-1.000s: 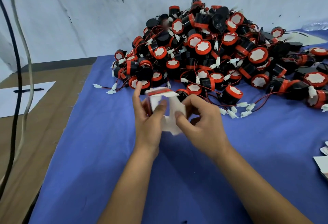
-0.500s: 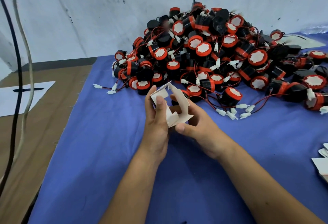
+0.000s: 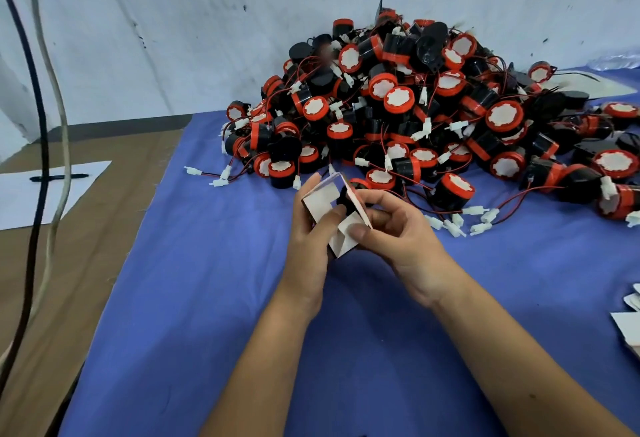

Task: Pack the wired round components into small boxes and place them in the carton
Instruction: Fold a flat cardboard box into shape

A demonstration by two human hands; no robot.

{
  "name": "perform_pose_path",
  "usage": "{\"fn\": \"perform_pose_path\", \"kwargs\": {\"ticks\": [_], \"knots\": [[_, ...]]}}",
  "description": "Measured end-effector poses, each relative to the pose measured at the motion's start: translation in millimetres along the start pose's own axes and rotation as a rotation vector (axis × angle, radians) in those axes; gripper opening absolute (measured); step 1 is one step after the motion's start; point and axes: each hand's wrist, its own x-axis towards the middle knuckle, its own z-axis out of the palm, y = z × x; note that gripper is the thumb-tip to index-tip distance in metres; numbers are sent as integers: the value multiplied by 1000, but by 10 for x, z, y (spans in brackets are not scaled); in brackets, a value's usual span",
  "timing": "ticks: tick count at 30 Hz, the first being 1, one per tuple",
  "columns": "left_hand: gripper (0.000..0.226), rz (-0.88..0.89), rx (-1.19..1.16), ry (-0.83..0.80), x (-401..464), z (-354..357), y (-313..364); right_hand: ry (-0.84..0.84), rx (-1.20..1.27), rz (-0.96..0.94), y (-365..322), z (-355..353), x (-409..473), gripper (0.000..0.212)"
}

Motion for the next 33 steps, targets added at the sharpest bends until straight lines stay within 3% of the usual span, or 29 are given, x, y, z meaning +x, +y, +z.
{"fn": "perform_pose_path", "kwargs": {"ticks": [5,10,13,17,21,24,29,33], "knots": [[59,-37,-37,42,-9,-35,19,-5,-205,-48,42,62,-10,43],[69,-87,-236,-138,5,-114,134,141,-318,-91,62,54,9,44],[57,-102,-274,-43,9,-135,157,145,-380,-118,30,76,-26,44],[56,-104,-369,89,-9,-96,164,141,-661,-234,87,151,-55,50],[65,-108,-413,130,-46,16,153,143,-638,-256,109,131,-27,66],[49,-75,-384,109,-44,42,118,117,-506,-264,96,98,-28,72],[40,85,-60,165,-55,59,41,48,-263,-198,26,84,-23,67],[21,227,33,174,-68,73,-12,12,-208,-180,-8,141,-54,67]]}}
